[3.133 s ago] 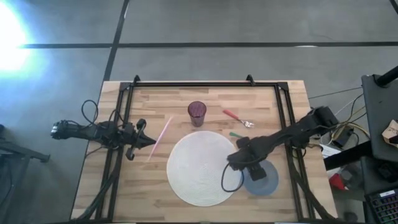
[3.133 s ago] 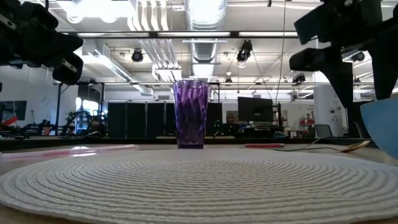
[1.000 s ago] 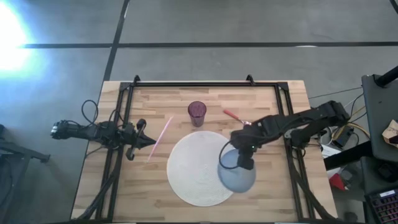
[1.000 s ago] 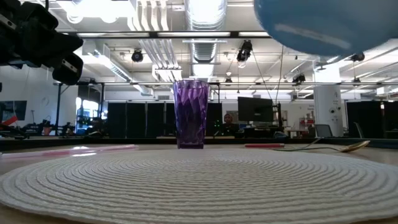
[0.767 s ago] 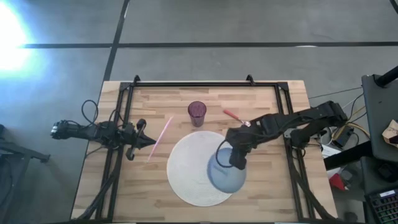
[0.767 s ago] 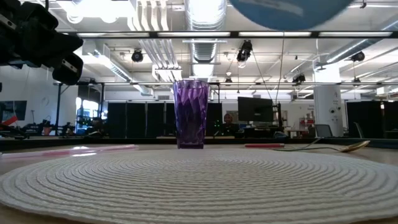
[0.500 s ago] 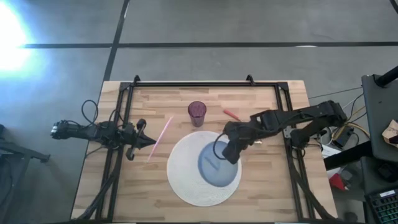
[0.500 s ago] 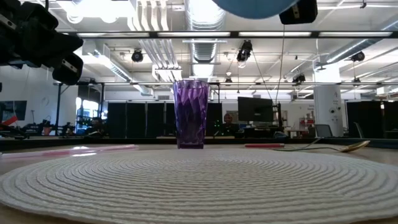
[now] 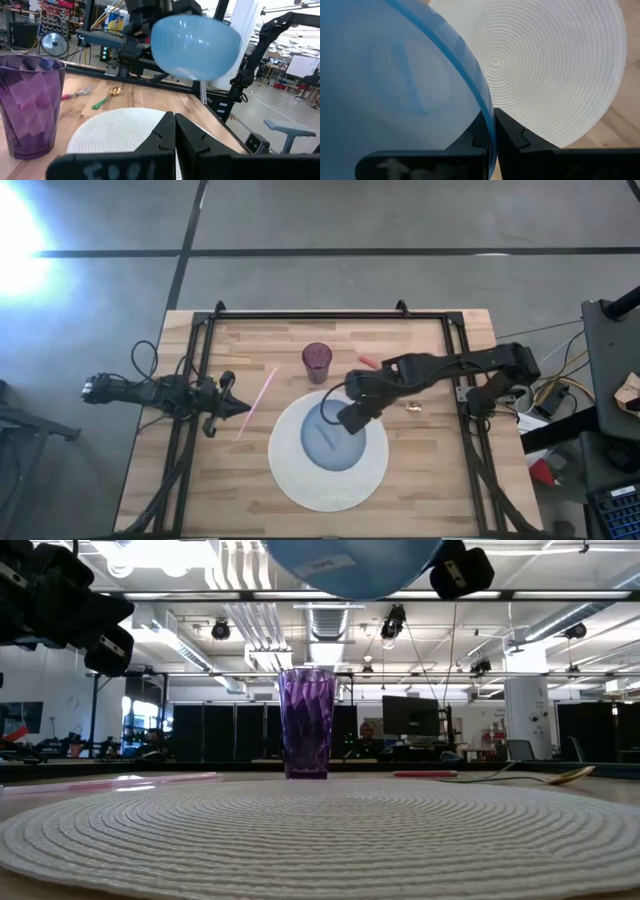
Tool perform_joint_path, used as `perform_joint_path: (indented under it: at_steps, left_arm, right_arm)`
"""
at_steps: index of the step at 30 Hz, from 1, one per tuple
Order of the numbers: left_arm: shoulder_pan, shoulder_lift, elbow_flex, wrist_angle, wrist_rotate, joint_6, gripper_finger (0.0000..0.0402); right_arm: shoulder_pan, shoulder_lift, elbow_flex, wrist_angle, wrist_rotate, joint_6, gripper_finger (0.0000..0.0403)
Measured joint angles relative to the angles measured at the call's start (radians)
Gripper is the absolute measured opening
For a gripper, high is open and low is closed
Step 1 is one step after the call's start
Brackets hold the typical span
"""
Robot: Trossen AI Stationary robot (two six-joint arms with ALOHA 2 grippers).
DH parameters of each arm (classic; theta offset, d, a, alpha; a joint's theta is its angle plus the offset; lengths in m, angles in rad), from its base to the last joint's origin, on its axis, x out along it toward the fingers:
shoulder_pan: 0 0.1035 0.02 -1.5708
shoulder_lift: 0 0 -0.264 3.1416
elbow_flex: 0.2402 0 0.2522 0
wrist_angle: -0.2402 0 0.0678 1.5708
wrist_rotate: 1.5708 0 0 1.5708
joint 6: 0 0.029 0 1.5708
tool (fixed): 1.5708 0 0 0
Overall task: Pick & Place Utensil
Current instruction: Put the bowl in the center of the mat
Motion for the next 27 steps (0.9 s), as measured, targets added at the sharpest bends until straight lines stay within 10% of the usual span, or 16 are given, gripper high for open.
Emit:
perform_joint_path:
  at_steps: [15, 27]
  left_arm:
    - [0.0, 0.011, 0.0, 0.0, 0.0, 0.0, 0.0]
    - [0.0, 0.012, 0.0, 0.0, 0.0, 0.0, 0.0]
  right_arm:
    - [-0.005, 0.309, 0.379, -0.431, 0.012, -0.239, 0.0008]
    - [-0.005, 0.471, 0.501, -0.456, 0.031, -0.439, 0.0008]
